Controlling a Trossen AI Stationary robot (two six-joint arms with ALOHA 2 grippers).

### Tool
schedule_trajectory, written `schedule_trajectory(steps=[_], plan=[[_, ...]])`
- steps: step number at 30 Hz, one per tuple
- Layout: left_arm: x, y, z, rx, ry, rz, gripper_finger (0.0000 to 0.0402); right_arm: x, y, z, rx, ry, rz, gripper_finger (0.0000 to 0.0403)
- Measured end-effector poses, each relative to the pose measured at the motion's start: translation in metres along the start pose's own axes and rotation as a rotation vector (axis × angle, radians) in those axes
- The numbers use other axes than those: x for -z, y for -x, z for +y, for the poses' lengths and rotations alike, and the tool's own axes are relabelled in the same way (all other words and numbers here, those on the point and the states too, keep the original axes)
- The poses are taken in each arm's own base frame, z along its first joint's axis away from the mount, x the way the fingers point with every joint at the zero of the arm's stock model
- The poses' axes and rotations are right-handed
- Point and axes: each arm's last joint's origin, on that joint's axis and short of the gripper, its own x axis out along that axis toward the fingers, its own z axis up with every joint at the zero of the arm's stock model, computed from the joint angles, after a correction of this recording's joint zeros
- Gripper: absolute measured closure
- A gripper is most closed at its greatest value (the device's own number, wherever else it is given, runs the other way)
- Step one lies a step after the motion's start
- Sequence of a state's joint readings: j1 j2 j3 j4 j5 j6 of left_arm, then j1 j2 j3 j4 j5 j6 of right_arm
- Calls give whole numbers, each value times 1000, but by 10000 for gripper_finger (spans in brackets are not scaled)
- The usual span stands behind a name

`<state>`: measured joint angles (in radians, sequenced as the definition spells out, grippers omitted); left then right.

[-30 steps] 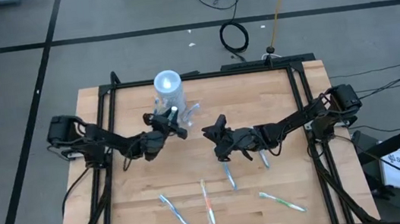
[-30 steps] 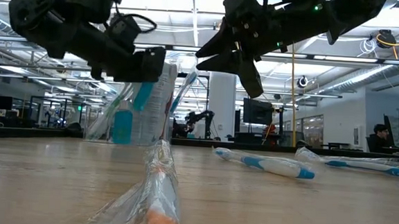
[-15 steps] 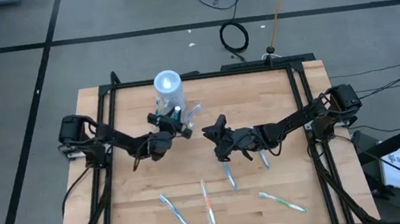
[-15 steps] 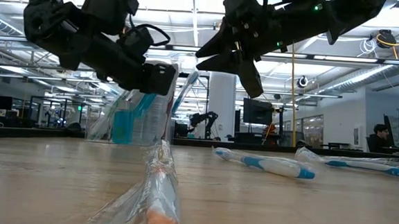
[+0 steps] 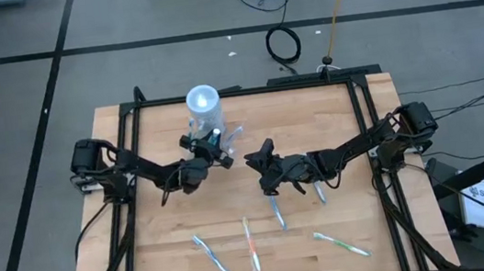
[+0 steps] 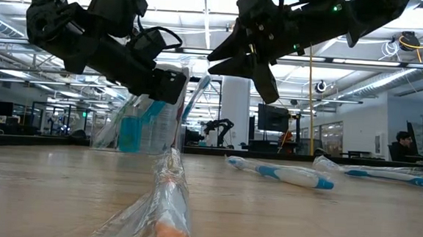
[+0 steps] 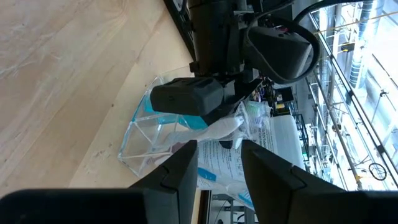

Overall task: Pick & Place toothbrushing station
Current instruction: Put the blue mouthwash into the transparent organizer, then put the blue toothbrush into the transparent organizer

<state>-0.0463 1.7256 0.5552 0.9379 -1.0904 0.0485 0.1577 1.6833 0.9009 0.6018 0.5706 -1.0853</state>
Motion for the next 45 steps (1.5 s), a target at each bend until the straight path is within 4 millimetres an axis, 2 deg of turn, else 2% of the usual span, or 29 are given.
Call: schedule_trajectory(steps=[8, 17, 20, 25, 31, 38, 45], plan=[[3, -7, 1, 118, -47, 15, 293, 0, 0, 0, 0, 0, 0, 287], [4, -9, 2, 110, -43, 27, 291, 0, 0, 0, 0, 0, 0, 287], [4, -10, 3, 105, -39, 29, 274, 0, 0, 0, 0, 0, 0, 287], [5, -14, 5, 87, 6, 38, 224, 0, 0, 0, 0, 0, 0, 287], [5, -13, 6, 65, -21, 36, 182, 0, 0, 0, 0, 0, 0, 287], [-22, 0, 13, 71, -32, -29, 185, 0, 0, 0, 0, -65, 0, 287], [-54, 26, 27, 151, -41, -83, 188, 2, -2, -2, 8, -169, -9, 280]])
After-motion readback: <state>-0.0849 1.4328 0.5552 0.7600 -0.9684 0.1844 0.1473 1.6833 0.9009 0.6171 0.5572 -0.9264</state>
